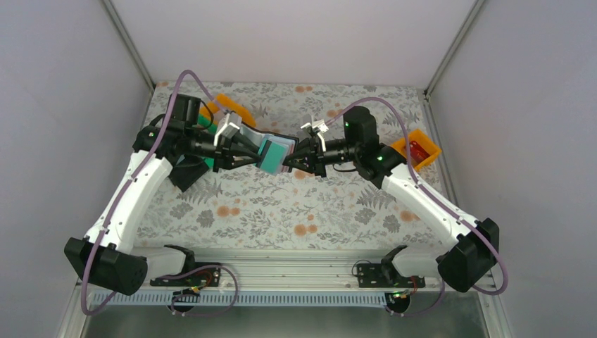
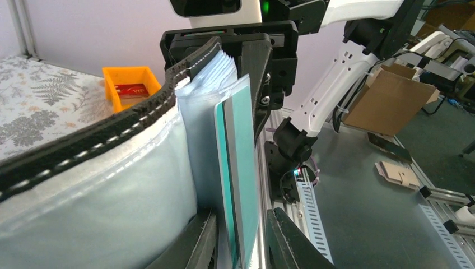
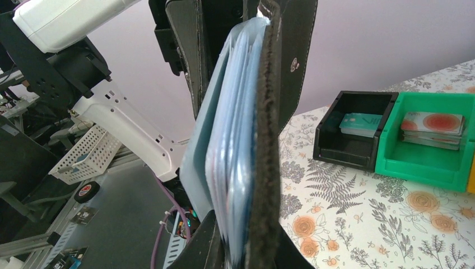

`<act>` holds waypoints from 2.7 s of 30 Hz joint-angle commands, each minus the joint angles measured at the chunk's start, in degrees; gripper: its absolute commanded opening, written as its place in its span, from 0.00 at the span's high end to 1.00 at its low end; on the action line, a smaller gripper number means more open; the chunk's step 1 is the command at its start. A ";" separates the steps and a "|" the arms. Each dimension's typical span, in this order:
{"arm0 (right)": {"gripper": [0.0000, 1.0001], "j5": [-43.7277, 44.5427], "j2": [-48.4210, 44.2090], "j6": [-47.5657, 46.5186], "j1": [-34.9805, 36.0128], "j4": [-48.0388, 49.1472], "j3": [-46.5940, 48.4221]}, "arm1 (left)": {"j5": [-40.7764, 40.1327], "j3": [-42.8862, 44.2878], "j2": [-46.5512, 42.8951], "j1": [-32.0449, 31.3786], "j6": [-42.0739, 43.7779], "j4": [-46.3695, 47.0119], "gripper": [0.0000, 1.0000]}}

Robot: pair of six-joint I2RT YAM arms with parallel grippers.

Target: Take the credit cards out of the card holder

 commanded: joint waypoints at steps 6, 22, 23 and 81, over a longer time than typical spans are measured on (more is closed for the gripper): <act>0.96 -1.18 -1.05 -1.27 0.42 0.77 1.98 | 0.89 1.38 -0.57 1.11 3.16 -1.46 0.96; 0.96 5.91 -2.19 1.67 -2.40 -1.49 -1.89 | -10.53 -0.19 -1.94 5.20 -2.22 3.21 0.98; 0.96 6.05 -2.14 2.19 -2.99 -1.79 -2.58 | -11.48 -0.28 -1.96 5.39 -2.57 3.49 0.98; 0.07 23.87 -13.99 14.81 -6.15 9.40 -8.20 | -0.67 8.07 -0.16 9.31 -3.22 -1.73 0.98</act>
